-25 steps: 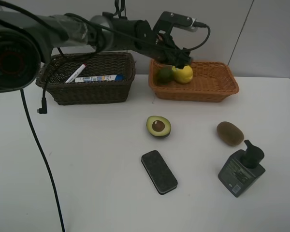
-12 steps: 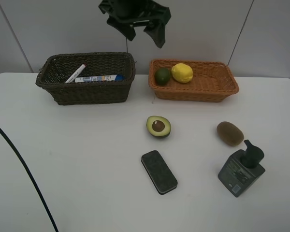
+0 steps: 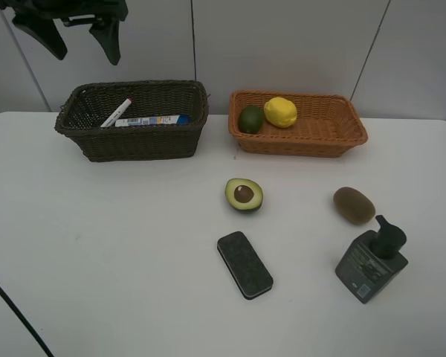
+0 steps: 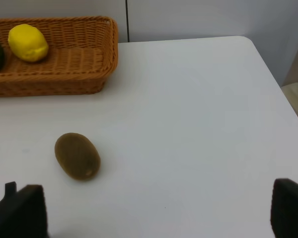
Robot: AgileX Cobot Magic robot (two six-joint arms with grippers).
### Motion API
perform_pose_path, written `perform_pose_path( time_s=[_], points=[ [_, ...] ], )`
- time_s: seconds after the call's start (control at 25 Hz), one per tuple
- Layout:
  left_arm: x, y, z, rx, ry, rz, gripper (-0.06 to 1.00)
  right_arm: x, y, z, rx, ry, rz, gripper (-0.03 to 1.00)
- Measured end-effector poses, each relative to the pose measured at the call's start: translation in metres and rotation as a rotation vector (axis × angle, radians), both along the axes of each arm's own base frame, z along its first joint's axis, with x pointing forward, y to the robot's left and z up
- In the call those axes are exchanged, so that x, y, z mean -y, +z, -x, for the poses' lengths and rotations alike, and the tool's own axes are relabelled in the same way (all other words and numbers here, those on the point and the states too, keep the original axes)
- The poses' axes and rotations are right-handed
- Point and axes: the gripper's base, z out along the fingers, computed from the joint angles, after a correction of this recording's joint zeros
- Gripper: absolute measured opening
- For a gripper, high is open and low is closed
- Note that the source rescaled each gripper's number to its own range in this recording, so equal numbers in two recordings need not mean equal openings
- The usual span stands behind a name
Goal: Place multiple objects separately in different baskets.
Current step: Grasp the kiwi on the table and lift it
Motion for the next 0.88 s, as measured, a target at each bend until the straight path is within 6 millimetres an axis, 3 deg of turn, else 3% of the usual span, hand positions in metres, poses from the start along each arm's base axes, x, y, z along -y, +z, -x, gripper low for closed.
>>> perform_pose_path(
  time_s=[0.12, 0.2, 0.36, 0.52, 0.68, 0.88],
  points=[
    [-0.042, 0.008, 0.032, -0.024, 0.102, 0.002, 1.0, 0.0, 0.0, 0.0, 0.0, 0.0, 0.0, 0.98],
    [-0.056, 0.016, 0.067, -0.026, 0.133, 0.017, 1.0, 0.0, 0.0, 0.0, 0.0, 0.0, 0.0, 0.98],
    [-0.065, 0.019, 0.152, -0.026, 0.134, 0.064, 1.0, 0.0, 0.0, 0.0, 0.0, 0.0, 0.0, 0.98],
    [-0.074, 0.006, 0.232, 0.014, 0.124, 0.094, 1.0, 0.0, 0.0, 0.0, 0.0, 0.0, 0.0, 0.98],
    [-0.083, -0.004, 0.298, 0.14, 0.079, 0.112, 1.0, 0.0, 0.0, 0.0, 0.0, 0.0, 0.0, 0.98],
    [-0.091, -0.02, 0.356, 0.347, -0.023, 0.104, 1.0, 0.0, 0.0, 0.0, 0.0, 0.0, 0.0, 0.98]
  ],
)
